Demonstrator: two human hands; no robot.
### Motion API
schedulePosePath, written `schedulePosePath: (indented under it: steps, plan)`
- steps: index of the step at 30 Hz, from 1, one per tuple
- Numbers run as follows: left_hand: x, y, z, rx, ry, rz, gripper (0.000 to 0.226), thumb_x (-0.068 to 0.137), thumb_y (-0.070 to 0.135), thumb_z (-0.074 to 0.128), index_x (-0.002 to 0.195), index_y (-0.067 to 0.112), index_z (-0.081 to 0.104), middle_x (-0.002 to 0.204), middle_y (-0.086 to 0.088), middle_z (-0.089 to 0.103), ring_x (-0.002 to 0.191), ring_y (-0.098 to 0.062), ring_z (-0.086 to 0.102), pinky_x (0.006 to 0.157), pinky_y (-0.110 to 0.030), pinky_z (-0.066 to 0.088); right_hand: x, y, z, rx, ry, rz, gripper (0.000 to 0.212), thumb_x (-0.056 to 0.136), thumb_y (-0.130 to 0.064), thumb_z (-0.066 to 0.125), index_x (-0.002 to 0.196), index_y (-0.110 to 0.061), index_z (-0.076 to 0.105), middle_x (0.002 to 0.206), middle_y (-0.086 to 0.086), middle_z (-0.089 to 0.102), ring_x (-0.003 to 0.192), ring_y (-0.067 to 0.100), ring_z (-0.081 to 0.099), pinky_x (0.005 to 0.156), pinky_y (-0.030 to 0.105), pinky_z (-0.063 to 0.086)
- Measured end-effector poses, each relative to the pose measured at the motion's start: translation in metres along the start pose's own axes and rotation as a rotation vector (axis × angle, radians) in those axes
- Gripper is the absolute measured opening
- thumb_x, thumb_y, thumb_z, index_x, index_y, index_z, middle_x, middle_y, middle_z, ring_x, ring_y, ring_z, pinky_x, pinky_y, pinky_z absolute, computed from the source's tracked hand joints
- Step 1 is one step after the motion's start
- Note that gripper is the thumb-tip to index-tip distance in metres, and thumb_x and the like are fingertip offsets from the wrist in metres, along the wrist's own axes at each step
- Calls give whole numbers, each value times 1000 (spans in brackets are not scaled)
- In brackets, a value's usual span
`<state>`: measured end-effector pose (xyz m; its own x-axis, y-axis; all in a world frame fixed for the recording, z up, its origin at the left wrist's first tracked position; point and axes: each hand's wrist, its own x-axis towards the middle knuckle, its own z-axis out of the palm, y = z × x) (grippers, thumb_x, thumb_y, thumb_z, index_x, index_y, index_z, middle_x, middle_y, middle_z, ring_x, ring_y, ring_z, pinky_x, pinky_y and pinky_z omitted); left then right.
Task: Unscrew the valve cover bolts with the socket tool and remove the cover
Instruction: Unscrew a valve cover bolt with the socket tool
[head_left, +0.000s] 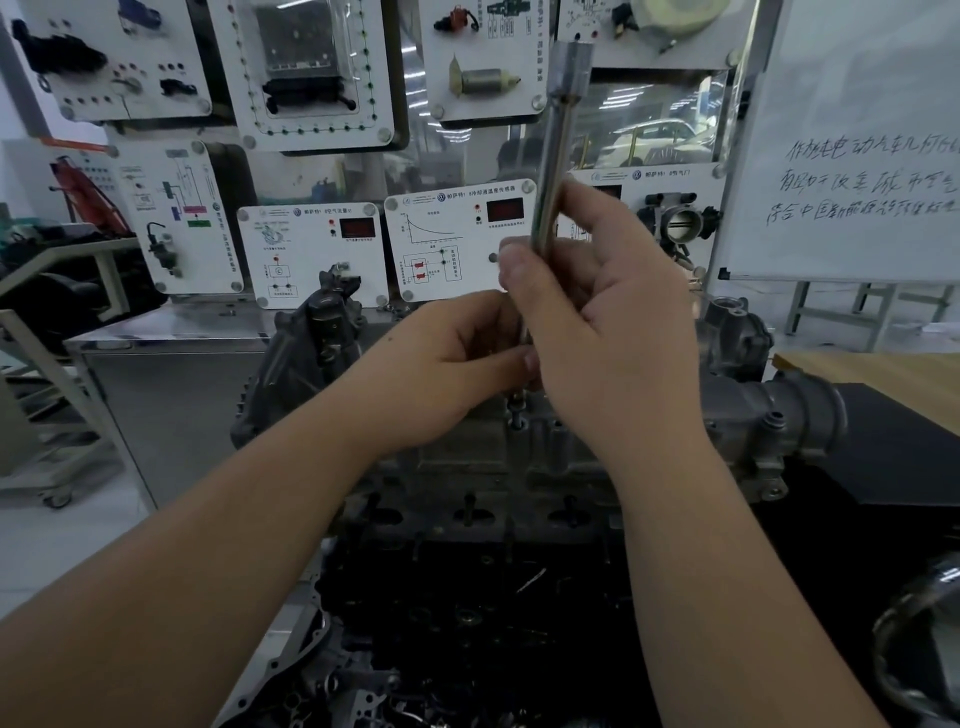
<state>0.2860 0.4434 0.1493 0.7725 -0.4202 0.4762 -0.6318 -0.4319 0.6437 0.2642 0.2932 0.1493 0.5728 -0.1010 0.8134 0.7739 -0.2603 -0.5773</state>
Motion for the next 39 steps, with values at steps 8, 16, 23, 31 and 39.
schedulePosePath:
  steps: [8,16,23,31,39]
  plan:
    - [-1,0,0,-49,-6,-8,39,93,33,59,115,2,68,107,-17,74,103,-39,69,93,-60,53,-1,-2,2,-40,13,-47,21,99,-22,57,110,-13,72,84,-3,72,77,16,70,60,42,59]
    - [0,1,2,20,14,10,36,88,34,66,114,10,68,105,-18,72,99,-41,68,89,-59,54,0,-3,0,-35,-14,-45,24,97,-23,67,120,-19,69,85,-11,69,80,8,67,72,24,56]
    - [-3,2,1,-54,14,20,34,94,31,59,111,4,69,103,-22,72,98,-49,65,87,-64,52,-2,-6,1,-34,-11,-32,14,102,-20,60,97,-10,69,73,-4,67,64,13,63,58,31,53]
    - [0,2,3,-2,48,17,31,87,29,66,110,9,68,102,-21,71,95,-44,68,85,-60,56,-2,-3,5,3,-20,-5,44,99,-26,64,142,-20,57,104,-13,73,101,0,68,89,28,58]
    - [-2,2,0,-26,-8,10,39,94,37,58,116,6,68,108,-25,70,100,-48,65,89,-65,51,-2,-5,1,-6,-8,-19,30,102,-22,57,129,-17,68,93,-11,74,89,7,71,69,35,61]
